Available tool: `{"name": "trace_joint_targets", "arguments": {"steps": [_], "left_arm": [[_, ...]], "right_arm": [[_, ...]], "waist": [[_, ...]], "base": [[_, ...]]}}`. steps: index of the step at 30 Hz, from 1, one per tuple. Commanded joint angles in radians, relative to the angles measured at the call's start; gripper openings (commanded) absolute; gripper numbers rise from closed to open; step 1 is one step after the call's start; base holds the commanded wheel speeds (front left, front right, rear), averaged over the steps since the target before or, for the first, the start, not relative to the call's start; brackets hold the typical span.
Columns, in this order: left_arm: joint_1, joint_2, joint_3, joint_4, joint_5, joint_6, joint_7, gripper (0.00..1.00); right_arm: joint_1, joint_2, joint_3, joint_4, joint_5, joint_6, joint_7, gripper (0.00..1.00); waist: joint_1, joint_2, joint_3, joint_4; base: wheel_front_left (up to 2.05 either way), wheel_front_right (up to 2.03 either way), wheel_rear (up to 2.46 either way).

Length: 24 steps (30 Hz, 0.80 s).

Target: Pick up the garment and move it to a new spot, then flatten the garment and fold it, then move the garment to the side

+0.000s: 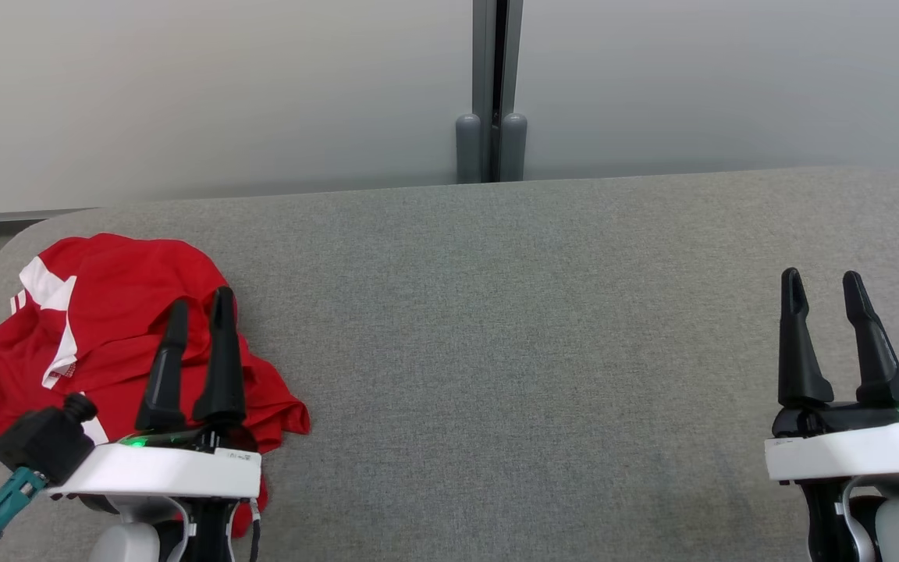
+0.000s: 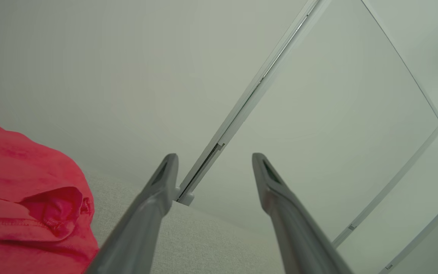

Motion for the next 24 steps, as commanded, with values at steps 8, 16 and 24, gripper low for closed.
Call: {"name": "trace_joint_targets", "arguments": {"steps": [8, 16, 24], "left_arm": [[-0.009, 0.007, -0.064, -0.006, 0.154, 0.045, -0.028, 1.0], [-0.005, 0.007, -0.113, 0.016, 0.265, 0.053, -0.044, 1.0], [-0.006, 0.008, -0.16, 0.046, 0.4, 0.084, -0.065, 1.0]], "right_arm": [[-0.001, -0.004, 0.01, 0.018, -0.144, 0.003, -0.032, 1.0], [0.004, 0.007, 0.005, 0.053, -0.238, 0.004, -0.048, 1.0], [-0.001, 0.016, 0.015, 0.065, -0.337, 0.004, -0.068, 1.0]], "waist": [[0.0001, -0.0001, 0.0, 0.003], [0.0001, -0.0001, -0.001, 0.008], [0.0001, -0.0001, 0.0, 0.013]], "base": [[0.0, 0.0, 0.0], [0.0, 0.0, 0.0], [0.0, 0.0, 0.0]]}}
